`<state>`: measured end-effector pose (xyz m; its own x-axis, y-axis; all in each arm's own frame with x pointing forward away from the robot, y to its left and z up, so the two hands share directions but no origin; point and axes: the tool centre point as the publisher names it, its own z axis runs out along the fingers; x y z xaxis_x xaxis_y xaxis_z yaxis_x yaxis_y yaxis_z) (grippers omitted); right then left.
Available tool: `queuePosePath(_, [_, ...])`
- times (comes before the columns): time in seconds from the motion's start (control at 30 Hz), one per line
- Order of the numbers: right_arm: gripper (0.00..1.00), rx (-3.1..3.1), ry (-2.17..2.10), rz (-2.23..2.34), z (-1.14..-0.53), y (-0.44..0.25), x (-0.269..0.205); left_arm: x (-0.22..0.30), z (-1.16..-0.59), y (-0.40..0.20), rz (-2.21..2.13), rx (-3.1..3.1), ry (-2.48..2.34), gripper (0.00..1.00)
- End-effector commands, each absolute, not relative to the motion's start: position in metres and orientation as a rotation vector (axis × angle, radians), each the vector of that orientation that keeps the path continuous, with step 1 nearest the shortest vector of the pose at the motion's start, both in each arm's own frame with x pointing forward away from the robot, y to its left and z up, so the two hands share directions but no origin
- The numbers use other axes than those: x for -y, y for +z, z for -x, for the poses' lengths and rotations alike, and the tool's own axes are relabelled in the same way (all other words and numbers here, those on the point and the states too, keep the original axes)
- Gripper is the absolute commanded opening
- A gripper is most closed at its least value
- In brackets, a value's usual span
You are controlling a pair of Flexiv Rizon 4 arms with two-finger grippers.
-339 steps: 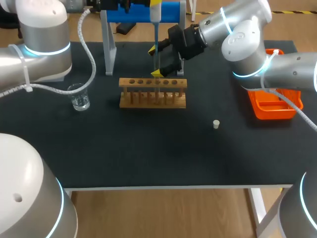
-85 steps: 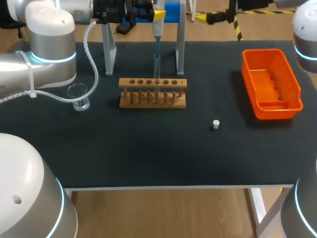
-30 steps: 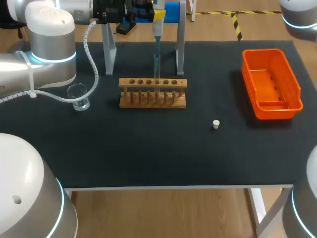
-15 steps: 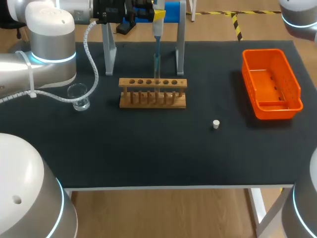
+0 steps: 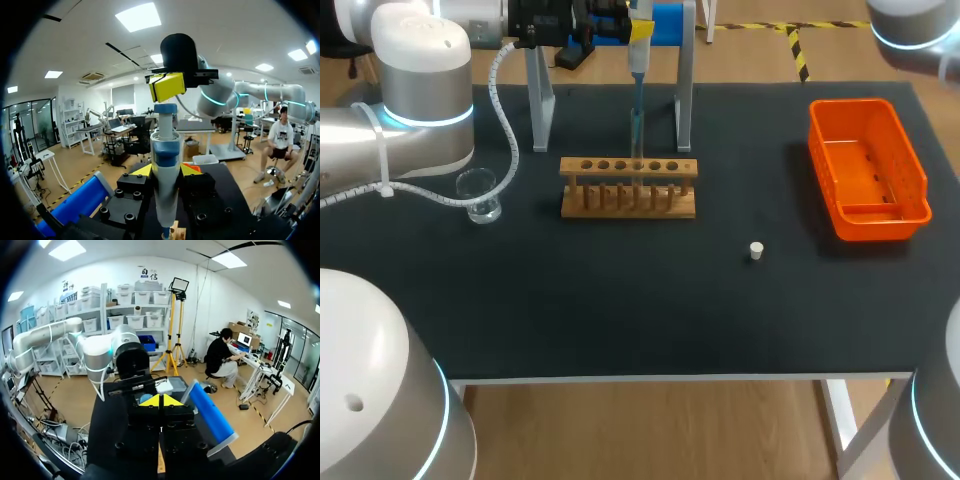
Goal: Invert the test tube, pick up the pipette, mount the tip to pipette, aspirate from beaker and dispense into the tube, eject the tip, return the pipette, and cap with the stopper.
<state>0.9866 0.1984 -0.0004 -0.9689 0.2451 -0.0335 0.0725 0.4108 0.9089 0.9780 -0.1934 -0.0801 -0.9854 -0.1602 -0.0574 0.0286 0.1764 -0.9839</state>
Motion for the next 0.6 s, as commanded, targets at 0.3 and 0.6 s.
queuePosePath(0.3, [0.00,-2.513,1.614,-0.274,-0.987,0.011,-0.218,0.194,-0.978,-0.081,0.130,-2.285,-1.924,0.00])
queuePosePath(0.6, [0.00,-2.537,1.611,-0.282,-0.985,0.006,-0.224,0.194,-0.978,-0.081,0.130,-2.285,-1.924,0.00])
